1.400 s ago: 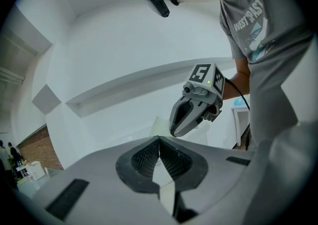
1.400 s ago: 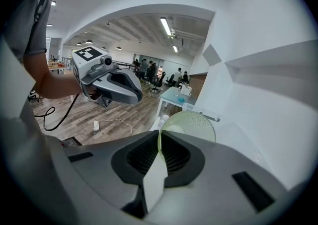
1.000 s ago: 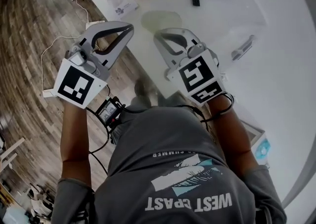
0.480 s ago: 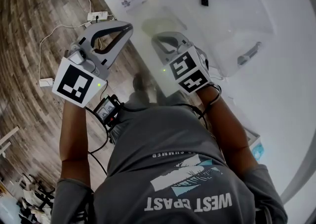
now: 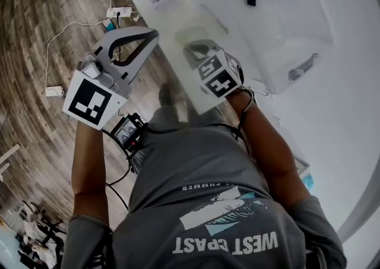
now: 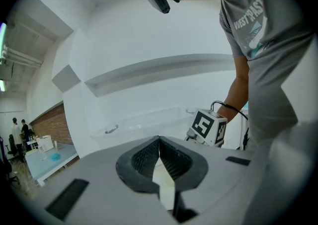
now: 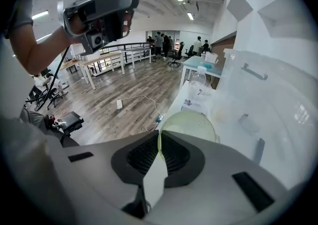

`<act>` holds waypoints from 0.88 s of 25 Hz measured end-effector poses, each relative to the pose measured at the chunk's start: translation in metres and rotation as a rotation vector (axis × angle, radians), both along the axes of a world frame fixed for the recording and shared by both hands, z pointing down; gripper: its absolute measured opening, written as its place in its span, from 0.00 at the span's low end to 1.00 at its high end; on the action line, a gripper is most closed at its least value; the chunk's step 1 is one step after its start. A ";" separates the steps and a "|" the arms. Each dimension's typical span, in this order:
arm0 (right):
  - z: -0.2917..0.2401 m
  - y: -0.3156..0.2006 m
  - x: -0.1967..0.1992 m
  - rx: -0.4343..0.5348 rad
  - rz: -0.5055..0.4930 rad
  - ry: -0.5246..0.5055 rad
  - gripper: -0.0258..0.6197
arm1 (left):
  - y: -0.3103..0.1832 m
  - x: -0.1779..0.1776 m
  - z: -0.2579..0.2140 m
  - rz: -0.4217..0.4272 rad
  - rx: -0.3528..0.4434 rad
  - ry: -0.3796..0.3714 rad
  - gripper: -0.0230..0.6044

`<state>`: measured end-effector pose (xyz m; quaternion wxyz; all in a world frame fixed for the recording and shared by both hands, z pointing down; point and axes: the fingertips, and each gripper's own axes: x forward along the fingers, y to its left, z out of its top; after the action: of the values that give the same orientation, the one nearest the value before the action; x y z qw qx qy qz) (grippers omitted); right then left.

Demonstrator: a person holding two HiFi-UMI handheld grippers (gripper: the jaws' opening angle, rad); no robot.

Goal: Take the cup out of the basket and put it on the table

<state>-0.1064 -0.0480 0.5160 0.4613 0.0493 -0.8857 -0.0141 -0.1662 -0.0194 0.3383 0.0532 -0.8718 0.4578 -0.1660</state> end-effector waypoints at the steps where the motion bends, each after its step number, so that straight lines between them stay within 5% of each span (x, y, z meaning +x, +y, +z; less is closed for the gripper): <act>1: 0.005 0.000 0.001 -0.005 0.001 0.009 0.09 | 0.001 0.000 0.001 -0.002 -0.003 0.002 0.05; 22: 0.071 -0.013 0.003 -0.059 -0.011 0.145 0.09 | -0.002 -0.008 0.030 -0.043 -0.048 0.036 0.05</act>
<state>-0.1030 -0.0609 0.5872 0.5256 0.0296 -0.8502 0.0060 -0.1739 -0.0218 0.3680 0.0203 -0.8656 0.4733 -0.1624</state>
